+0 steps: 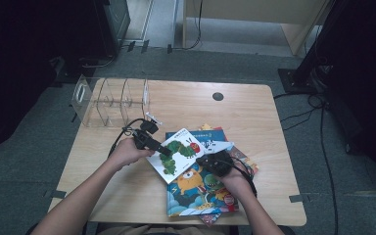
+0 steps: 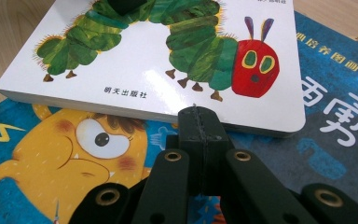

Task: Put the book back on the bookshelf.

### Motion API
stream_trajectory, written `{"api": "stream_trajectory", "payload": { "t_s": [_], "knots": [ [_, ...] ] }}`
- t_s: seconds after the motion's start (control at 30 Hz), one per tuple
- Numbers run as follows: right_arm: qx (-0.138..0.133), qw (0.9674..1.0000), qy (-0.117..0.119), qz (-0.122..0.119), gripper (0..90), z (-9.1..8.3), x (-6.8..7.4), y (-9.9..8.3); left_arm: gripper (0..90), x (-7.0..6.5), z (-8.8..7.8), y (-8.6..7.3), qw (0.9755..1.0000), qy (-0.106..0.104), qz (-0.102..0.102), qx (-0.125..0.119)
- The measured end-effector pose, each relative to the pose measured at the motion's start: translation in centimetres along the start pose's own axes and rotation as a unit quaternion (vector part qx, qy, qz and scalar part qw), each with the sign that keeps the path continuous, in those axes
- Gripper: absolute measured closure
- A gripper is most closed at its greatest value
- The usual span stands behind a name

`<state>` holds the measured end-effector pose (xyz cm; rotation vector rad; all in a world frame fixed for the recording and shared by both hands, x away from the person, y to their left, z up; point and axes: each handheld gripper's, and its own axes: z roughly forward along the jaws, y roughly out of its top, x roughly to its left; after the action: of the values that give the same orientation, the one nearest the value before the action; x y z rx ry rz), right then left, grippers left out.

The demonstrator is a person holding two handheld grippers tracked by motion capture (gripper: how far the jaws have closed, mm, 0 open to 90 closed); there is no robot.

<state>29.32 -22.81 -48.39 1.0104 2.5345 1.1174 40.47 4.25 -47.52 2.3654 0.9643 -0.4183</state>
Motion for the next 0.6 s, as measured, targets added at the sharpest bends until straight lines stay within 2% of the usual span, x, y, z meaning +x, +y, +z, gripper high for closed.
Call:
{"api": "stream_trajectory", "payload": {
  "t_s": [0.1, 0.33, 0.37, 0.5, 0.6],
  "knots": [
    [-0.004, 1.0, -0.001, 0.001, 90.0, 0.09, -0.01, -0.04, 31.3, -0.26, 0.13, -0.02, 1.0, 0.005, 0.002, 0.001],
    [-0.002, 0.9999, 0.012, 0.005, 90.0, 0.18, 0.26, -0.11, 31.8, -0.12, 0.13, -0.08, 1.0, 0.002, 0.0, -0.002],
    [-0.004, 1.0, 0.008, 0.004, 90.0, 0.2, 0.38, -0.08, 31.6, -0.03, 0.16, -0.08, 1.0, 0.0, -0.001, -0.003],
    [-0.005, 0.9999, 0.01, 0.009, 90.0, 0.23, 0.37, -0.08, 31.3, 0.09, 0.36, -0.04, 0.9999, -0.009, -0.012, -0.007],
    [-0.001, 0.9997, 0.023, 0.001, 90.0, 0.33, 0.65, -0.04, 31.4, -0.03, 0.33, -0.05, 0.9999, -0.004, -0.009, -0.008]
  ]
}}
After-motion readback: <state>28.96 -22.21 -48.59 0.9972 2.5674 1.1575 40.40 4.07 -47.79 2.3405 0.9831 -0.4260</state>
